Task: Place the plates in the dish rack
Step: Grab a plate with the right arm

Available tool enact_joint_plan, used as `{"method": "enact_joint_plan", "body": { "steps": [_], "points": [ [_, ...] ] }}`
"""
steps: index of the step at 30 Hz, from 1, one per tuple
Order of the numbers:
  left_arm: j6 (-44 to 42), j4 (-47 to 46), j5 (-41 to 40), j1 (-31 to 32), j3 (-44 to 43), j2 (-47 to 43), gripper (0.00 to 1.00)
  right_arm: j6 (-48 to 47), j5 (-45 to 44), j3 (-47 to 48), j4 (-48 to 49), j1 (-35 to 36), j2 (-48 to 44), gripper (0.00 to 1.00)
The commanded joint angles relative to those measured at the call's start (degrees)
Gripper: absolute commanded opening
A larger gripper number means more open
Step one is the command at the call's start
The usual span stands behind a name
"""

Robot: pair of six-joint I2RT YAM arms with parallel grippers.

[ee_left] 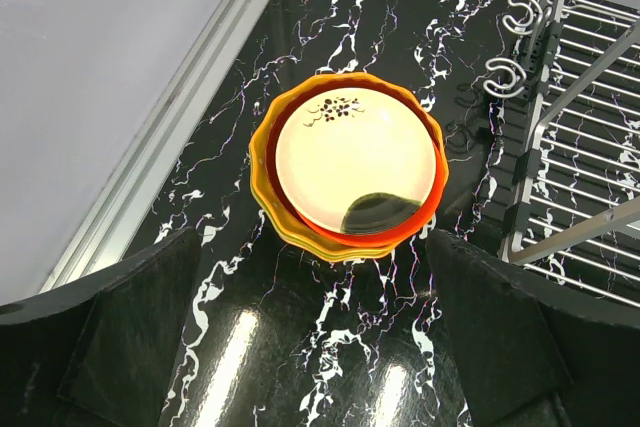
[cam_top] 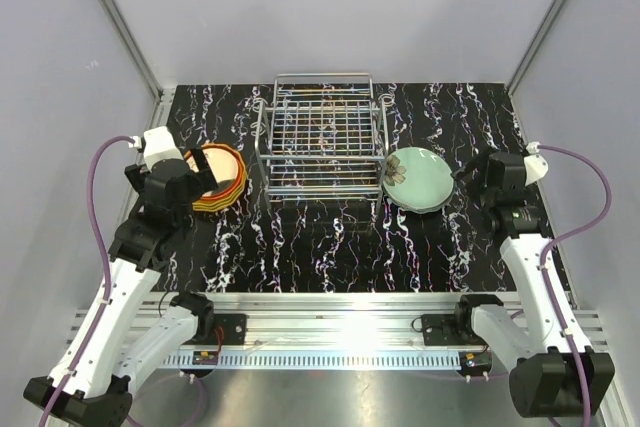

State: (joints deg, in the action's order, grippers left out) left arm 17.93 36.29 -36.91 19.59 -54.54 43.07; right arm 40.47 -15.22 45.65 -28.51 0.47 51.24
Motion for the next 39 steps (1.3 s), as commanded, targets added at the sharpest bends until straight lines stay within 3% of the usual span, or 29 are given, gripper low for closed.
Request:
{"method": "enact_joint_plan", "body": {
  "steps": [1,5,10,17,25,28,32,39],
  "points": [
    [0.44,-3.16,-1.94,0.27,-0.3,-0.53,0.99,0.76,-3.24,2.95,-2.17,-0.12,0.7,1.0],
    [0.44,-3.25,-1.94,0.18,-0.39,-0.53,0.99,-4.33,4.39,1.21,1.52,-0.12,-1.92,1.0],
    [0.44,-3.16,-2.2,0.27,-0.3,-0.44,0.99,-6.45,6.96,-3.1,5.3,-0.12,-6.24,1.0],
    [0.7,-2.81,-3.87,0.18,-0.39,-0.62,0.99,-9.17,14.68,-1.7,3.82,-0.12,-9.75,1.0],
    [0.96,-2.9,-3.35,0.18,-0.12,-0.53,0.99,-9.62,13.47,-2.49,0.22,-0.21,-13.62,0.98],
    [1.14,-2.19,-3.08,0.27,-0.74,-0.27,0.99,-7.86,14.43,-4.33,0.82,-0.12,-12.84,0.94],
    [0.96,-2.72,-3.0,0.18,-0.3,-1.06,0.99,-9.35,23.1,-7.23,5.03,-0.21,-7.4,0.84],
    [0.79,-2.9,-1.77,0.27,-0.39,-1.06,0.99,-10.14,34.11,-9.87,13.12,0.14,4.03,0.77]
  ]
}}
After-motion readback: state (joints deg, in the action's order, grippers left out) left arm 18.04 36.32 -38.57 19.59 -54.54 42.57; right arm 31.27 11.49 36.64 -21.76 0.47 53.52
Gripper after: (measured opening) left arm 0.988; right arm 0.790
